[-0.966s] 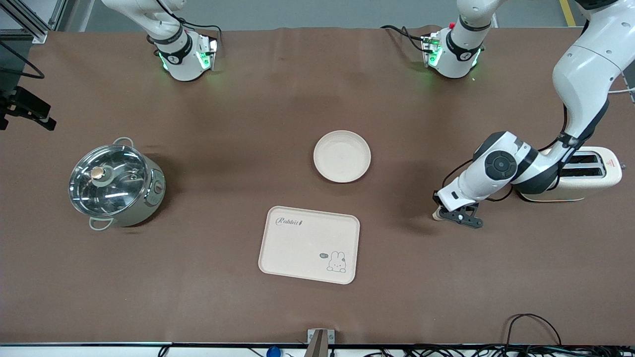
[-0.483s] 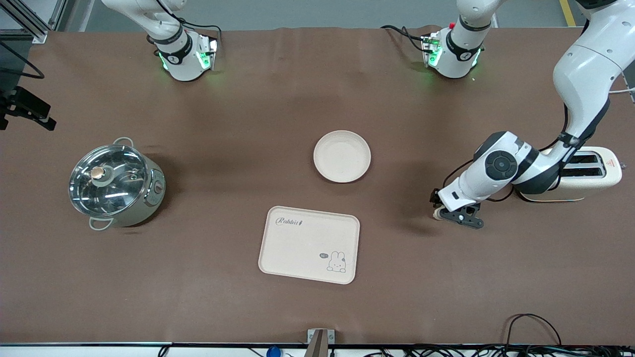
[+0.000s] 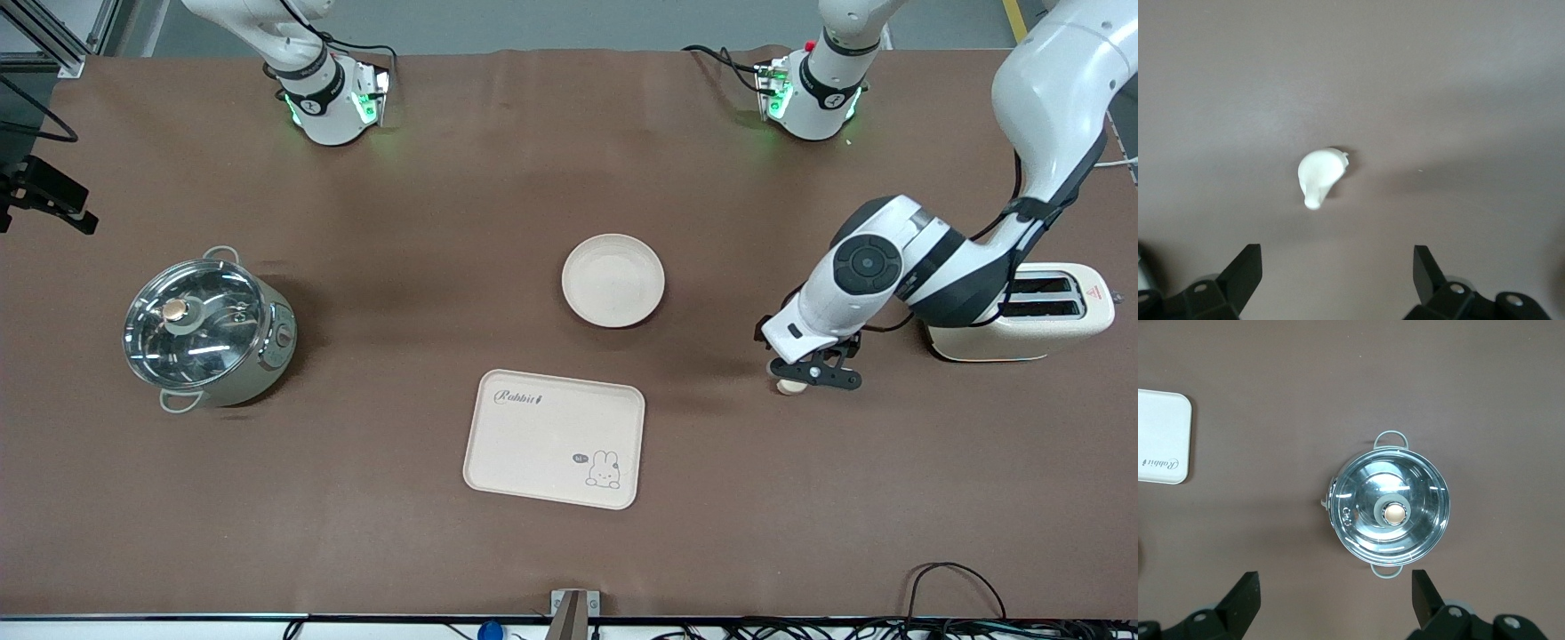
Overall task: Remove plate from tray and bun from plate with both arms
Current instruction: 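Carry the bun toward the toaster and lower it to the table, then open the left gripper to release the bun and raise it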
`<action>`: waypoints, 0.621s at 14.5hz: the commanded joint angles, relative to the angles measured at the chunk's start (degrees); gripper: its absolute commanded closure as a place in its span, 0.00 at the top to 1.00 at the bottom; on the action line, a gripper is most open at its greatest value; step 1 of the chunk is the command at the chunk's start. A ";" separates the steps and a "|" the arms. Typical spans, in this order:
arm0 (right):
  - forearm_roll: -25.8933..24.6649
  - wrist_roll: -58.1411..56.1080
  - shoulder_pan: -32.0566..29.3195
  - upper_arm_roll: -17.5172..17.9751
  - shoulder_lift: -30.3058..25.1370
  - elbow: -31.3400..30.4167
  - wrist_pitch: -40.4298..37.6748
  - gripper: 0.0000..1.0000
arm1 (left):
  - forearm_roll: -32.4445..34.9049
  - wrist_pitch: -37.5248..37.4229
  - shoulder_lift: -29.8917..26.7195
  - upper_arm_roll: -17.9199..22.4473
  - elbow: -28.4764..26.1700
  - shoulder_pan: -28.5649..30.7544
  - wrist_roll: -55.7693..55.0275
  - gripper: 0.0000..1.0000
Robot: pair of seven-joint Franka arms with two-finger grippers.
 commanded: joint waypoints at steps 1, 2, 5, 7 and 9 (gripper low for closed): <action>-1.09 -0.19 -0.43 0.27 -0.74 -0.72 0.39 1.00 | -4.40 -6.05 -0.43 -3.49 6.16 0.69 -0.21 1.00; -1.09 -0.19 -0.43 0.18 -0.74 -0.80 0.39 1.00 | -5.90 -9.12 -0.43 -5.33 8.96 1.04 -0.29 1.00; -1.00 -0.10 -0.52 0.27 -0.74 -0.72 0.30 1.00 | -7.41 -16.35 -0.43 -8.33 17.68 1.22 -0.29 1.00; -0.92 -0.01 -0.52 0.18 -0.65 -0.72 0.22 1.00 | -10.98 -16.01 -5.48 -7.82 18.48 2.27 1.46 1.00; -0.92 -0.01 -0.52 0.18 -0.65 -0.72 0.04 1.00 | -21.42 -11.11 -13.75 0.15 16.82 1.84 5.04 1.00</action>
